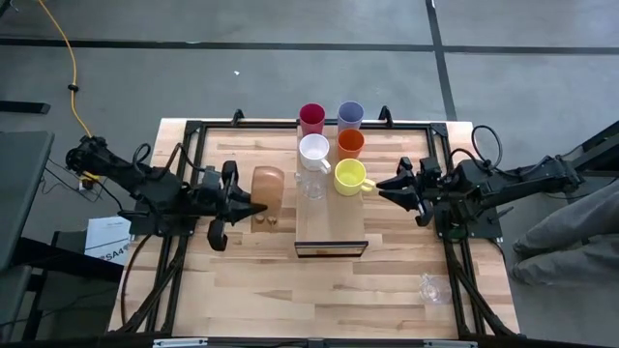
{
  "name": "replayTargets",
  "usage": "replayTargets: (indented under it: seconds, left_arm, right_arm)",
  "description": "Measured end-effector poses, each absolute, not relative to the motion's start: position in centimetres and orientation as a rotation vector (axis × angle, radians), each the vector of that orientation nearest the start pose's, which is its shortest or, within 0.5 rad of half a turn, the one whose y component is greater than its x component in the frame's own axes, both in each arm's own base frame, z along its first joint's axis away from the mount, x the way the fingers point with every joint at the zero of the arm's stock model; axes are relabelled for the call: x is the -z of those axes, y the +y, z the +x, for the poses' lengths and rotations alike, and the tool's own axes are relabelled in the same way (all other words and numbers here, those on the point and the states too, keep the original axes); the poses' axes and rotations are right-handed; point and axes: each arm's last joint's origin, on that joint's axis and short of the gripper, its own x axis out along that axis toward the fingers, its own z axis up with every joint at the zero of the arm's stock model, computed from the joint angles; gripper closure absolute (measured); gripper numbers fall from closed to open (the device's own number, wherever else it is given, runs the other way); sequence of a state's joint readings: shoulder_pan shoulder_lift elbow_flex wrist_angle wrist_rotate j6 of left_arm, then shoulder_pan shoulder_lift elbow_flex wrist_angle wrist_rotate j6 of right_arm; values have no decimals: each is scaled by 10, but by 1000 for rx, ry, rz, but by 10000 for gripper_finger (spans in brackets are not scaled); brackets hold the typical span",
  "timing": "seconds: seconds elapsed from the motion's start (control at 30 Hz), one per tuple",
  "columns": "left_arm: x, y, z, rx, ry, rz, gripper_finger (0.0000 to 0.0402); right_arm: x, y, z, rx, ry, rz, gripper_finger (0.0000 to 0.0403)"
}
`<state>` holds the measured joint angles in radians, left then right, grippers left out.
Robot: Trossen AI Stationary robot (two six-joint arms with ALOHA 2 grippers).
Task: Stack small to large cups/mugs on shelf
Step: Put the brown cup on the shelf
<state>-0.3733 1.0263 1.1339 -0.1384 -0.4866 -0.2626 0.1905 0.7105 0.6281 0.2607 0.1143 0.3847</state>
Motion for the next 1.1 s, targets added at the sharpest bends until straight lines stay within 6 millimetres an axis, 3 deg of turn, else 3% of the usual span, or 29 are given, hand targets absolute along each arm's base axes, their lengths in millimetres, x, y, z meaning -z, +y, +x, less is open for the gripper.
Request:
replayTargets:
  seconds: [0.23, 0.5, 0.57, 0.7, 1.1]
  left_arm:
    - [-422, -65, 212, -140, 103, -279, 384]
    - [-429, -55, 267, -189, 666, -187, 384]
    - [-422, -51, 280, -200, 833, -141, 384]
    - [-412, -48, 306, -199, 1008, -37, 384]
    - [-361, -60, 363, -10, 1175, 141, 384]
  right_arm:
    - [-332, 28, 162, -109, -159, 410, 302]
    - [-332, 27, 160, -106, -151, 399, 302]
    - [-332, 27, 159, -107, -154, 398, 302]
    - [-331, 27, 159, -105, -144, 397, 302]
    - [-328, 27, 160, -98, -110, 395, 302]
